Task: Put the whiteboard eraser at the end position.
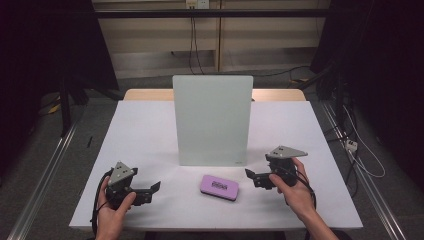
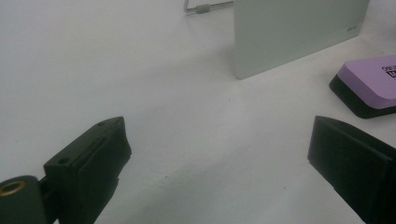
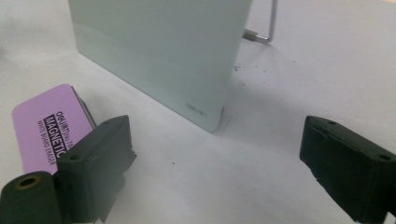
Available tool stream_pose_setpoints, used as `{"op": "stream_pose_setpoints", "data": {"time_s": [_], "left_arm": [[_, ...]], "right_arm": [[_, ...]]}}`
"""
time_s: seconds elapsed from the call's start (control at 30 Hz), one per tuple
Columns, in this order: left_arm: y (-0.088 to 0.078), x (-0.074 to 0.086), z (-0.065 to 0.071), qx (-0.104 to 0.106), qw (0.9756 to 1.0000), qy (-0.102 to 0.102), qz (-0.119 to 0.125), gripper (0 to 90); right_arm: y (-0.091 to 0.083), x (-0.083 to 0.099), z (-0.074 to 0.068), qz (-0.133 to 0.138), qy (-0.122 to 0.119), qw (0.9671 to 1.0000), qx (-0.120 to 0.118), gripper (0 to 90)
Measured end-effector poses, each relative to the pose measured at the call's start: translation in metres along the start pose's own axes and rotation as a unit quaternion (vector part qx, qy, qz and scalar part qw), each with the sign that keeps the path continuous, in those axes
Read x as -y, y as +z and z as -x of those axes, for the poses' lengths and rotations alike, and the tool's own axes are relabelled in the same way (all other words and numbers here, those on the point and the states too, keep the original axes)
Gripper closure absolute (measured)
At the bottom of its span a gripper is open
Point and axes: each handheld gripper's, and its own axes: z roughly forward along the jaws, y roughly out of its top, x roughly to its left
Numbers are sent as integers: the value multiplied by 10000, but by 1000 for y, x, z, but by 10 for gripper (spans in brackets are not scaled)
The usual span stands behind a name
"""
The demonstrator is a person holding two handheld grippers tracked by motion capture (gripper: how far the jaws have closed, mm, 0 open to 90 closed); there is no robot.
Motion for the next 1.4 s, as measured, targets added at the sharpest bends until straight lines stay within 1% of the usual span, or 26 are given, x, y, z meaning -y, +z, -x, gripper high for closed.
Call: {"op": "stream_pose_setpoints", "data": {"time_s": [0.03, 0.1, 0.13, 0.23, 0.3, 0.37, 0.47, 0.63, 0.77, 0.8, 0.93, 1.0, 1.07, 1.2, 1.33, 1.4], "left_arm": [[0, 0, 0, -1, 10000, 2, 4, 52], [0, 0, 0, -22, 10000, -9, 18, 51], [0, 0, 0, -51, 10000, 1, 11, 52], [-1, 0, -1, -20, 10000, -24, 23, 51], [-1, 0, -1, -42, 10000, -29, 40, 52], [-1, 0, -1, -69, 10000, -28, 42, 51], [-2, 0, -1, -67, 10000, -49, 47, 52], [-2, 0, -1, -58, 10000, -42, 39, 51], [-2, 0, -1, -60, 10000, -24, 34, 51], [-1, 0, -1, -60, 10000, -47, 39, 52], [-1, 0, -1, -43, 10000, -17, 49, 51], [0, 0, -1, -38, 10000, -44, 56, 51], [0, 0, -1, -37, 10000, -14, 57, 51], [0, -1, -1, -47, 10000, -21, 66, 52], [0, -1, -1, -48, 10000, -37, 70, 51], [0, -1, -1, -41, 10000, -4, 34, 51]], "right_arm": [[-2, 2, 1, 13, 41, 10000, 53, 91], [-5, 5, 4, 42, 23, 9999, 153, 91], [-6, 6, 6, 41, 38, 9998, 174, 91], [-11, 11, 10, 36, 56, 9996, 259, 89], [-12, 13, 12, 48, 74, 9996, 257, 87], [-14, 15, 13, 78, 17, 9994, 344, 86], [-17, 17, 14, 120, 32, 9991, 409, 87], [-22, 23, 18, 257, 85, 9982, 527, 86], [-26, 31, 22, 322, 217, 9974, 610, 86], [-27, 32, 23, 342, 219, 9973, 608, 86], [-33, 36, 22, 359, 196, 9971, 636, 85], [-36, 39, 22, 403, 179, 9967, 686, 85], [-38, 42, 23, 463, 226, 9962, 699, 85], [-41, 48, 26, 588, 344, 9951, 718, 81], [-43, 50, 25, 616, 343, 9951, 692, 77], [-41, 50, 25, 590, 343, 9953, 682, 78]]}}
